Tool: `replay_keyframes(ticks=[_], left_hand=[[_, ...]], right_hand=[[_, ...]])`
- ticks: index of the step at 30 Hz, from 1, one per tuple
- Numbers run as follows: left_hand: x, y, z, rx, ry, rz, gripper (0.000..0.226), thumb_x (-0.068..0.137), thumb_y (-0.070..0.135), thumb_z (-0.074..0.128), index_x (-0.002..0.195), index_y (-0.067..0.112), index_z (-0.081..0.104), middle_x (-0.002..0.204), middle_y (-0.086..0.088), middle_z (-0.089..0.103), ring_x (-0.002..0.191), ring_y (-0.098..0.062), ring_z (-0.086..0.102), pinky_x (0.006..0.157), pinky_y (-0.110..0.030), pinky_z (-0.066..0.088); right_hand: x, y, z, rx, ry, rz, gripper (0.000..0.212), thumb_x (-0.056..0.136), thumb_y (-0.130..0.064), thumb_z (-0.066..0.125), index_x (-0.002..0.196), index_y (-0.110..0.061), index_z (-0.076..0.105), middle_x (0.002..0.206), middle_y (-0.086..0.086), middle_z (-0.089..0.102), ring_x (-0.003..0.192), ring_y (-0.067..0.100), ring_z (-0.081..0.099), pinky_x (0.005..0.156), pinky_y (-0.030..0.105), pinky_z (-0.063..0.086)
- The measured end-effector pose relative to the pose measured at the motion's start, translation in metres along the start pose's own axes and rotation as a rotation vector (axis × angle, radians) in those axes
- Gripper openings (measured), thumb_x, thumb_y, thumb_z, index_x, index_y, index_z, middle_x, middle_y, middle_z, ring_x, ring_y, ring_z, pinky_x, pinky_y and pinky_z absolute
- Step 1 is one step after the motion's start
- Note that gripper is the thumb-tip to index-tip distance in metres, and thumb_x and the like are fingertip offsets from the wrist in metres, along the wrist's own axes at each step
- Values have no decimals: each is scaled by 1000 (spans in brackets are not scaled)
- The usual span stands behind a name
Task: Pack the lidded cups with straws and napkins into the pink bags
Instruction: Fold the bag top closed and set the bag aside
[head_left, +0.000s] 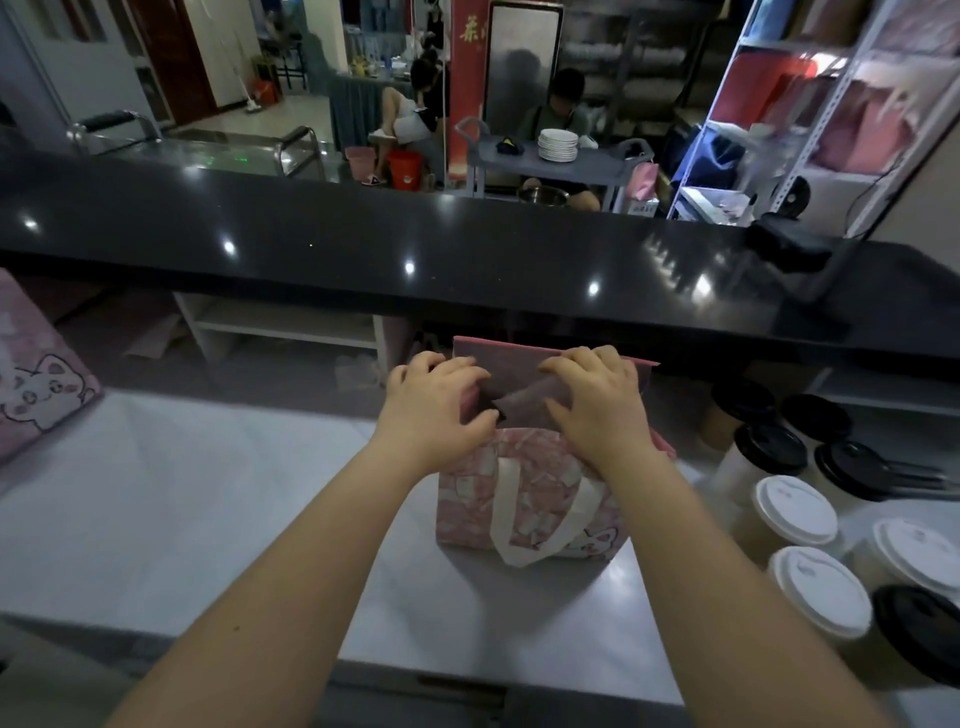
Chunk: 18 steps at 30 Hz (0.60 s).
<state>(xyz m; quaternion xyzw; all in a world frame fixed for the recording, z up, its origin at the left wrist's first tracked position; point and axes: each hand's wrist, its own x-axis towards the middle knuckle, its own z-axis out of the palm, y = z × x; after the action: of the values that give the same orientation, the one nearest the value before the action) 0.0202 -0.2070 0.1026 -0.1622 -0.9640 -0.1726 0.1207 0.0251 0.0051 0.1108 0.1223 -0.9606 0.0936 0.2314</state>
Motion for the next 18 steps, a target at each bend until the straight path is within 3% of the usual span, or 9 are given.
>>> replay_keyframes(ticks=[7,9,11,13,15,18], left_hand=[[-2,-10,2,-139,81,28,49,88,56,56,132,35,55,146,12,47,136,-18,36,108,-43,28],[-7,-14,4,-294,107,10,54,84,62,58,132,38,54,144,17,47,133,-8,37,107,-36,30],[-16,-18,6,-520,103,-27,62,77,72,60,131,42,53,135,31,46,124,13,37,103,-21,30],[-26,-22,11,-713,90,-80,70,68,73,69,130,45,51,126,37,50,117,18,44,96,-13,35],[-32,-25,18,-800,68,-145,76,62,67,79,130,49,50,119,30,58,112,8,54,94,-22,46],[-35,-24,27,-866,65,-193,70,59,60,83,123,50,56,112,27,64,104,4,61,93,-36,54]], right_hand=[[-13,7,-17,111,255,60,20,77,-11,76,97,-14,72,91,0,69,89,26,57,82,41,42],[-25,20,-23,152,328,98,17,79,-12,75,95,-14,72,89,-3,68,87,23,56,81,39,44],[-41,34,-26,255,355,168,16,81,-15,75,97,-18,71,92,-8,65,90,19,54,83,37,47],[-59,43,-27,492,296,329,23,82,-23,75,103,-29,67,99,-14,62,96,14,56,84,34,49],[-74,47,-27,781,195,507,32,78,-34,78,106,-39,65,103,-17,64,96,8,60,81,29,52],[-89,53,-23,1061,-4,598,48,64,-37,82,109,-44,65,105,-13,69,94,7,67,74,23,56]])
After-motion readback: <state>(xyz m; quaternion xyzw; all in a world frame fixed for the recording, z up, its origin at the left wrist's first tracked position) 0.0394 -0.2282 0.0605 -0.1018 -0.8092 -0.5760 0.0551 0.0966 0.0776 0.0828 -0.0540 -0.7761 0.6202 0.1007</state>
